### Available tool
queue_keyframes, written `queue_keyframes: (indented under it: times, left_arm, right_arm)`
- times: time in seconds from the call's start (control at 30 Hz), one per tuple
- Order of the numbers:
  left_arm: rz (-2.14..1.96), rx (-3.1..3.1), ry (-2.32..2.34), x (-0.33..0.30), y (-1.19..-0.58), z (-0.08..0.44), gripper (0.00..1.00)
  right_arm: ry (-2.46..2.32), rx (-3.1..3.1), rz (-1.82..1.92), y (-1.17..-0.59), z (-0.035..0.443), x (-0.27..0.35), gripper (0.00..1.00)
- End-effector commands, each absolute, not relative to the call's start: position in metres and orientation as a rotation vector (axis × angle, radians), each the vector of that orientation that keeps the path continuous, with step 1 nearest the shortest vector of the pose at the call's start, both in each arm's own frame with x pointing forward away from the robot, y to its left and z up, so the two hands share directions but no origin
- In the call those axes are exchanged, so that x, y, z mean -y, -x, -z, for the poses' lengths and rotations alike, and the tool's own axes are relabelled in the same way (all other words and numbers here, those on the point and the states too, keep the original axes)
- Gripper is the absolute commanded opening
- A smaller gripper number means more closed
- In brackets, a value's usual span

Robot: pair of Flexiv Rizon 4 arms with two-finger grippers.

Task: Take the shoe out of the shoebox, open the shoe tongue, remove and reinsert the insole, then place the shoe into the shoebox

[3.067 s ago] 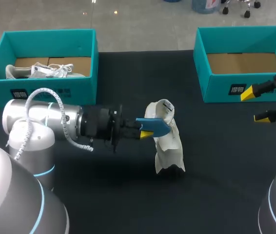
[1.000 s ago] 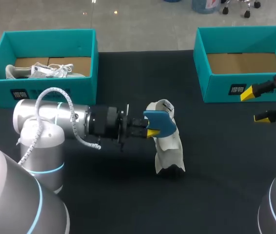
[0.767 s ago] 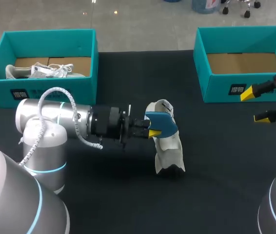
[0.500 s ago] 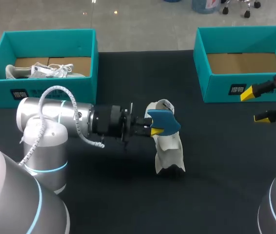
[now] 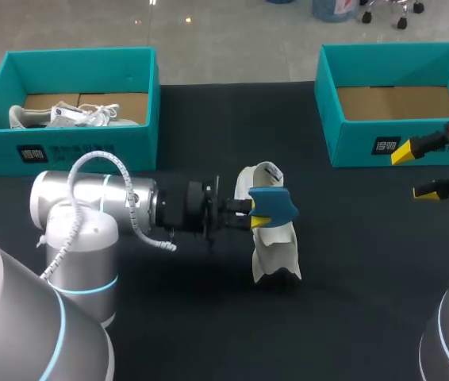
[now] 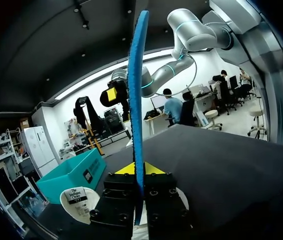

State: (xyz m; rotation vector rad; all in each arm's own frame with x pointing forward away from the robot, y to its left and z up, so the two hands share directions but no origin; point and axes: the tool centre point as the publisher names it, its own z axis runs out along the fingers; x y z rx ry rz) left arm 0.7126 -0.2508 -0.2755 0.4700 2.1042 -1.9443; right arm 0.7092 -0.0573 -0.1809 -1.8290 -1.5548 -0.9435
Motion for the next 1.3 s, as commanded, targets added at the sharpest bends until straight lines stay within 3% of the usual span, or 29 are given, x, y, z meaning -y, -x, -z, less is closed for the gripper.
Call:
queue_keyframes:
  times: [0.03, 1.3]
  left_arm:
    - [1.931, -2.089, -0.448, 0.255, -0.709, 0.276, 0.00]
    - [1.806, -2.062, -0.386, 0.256, -0.712, 0.287, 0.00]
  right_arm:
    - [1.831, 1.555, 0.942, -0.709, 0.181, 0.057, 1.00]
    - [1.831, 1.555, 0.942, -0.709, 0.181, 0.057, 1.00]
